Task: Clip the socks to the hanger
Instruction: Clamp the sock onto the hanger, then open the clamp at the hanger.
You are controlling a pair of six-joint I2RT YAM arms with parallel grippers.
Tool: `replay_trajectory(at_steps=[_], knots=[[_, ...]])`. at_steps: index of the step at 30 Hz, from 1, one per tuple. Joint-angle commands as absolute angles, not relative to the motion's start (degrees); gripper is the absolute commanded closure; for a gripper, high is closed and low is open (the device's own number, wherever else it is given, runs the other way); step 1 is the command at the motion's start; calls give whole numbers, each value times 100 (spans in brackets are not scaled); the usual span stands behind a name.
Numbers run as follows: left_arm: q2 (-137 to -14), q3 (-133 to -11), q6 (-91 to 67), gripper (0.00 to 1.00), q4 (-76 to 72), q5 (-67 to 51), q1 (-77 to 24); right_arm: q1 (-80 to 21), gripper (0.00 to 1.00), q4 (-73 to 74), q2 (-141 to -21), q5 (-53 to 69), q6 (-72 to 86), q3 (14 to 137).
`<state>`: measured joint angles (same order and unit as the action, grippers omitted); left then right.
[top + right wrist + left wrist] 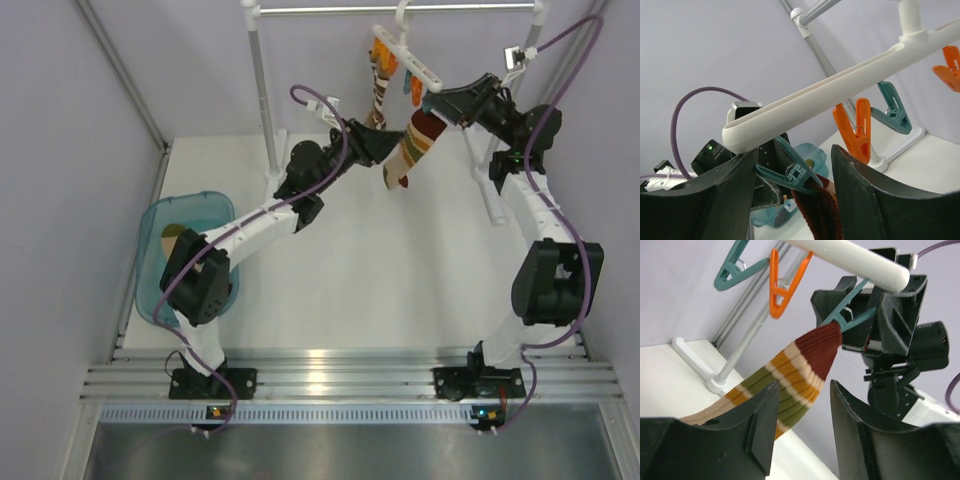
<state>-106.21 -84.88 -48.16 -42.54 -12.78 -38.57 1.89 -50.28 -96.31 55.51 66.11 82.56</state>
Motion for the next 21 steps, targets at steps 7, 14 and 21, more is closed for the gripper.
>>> replay_trajectory(at_steps=[7,14,21], knots=[[-9967,-8375,-2455,48,-4184,-1397,-3876,641,41,-4825,-9703,5265,6372,8648],[-10713,-9324,-1398,48,-4218,-1477,-3894,747,41,-4755,-9738,5265,6275,8613],[-11829,-10537,-1379,47,-4509,-1441,-3894,765,41,-4299,-9642,5229,5845,8692]])
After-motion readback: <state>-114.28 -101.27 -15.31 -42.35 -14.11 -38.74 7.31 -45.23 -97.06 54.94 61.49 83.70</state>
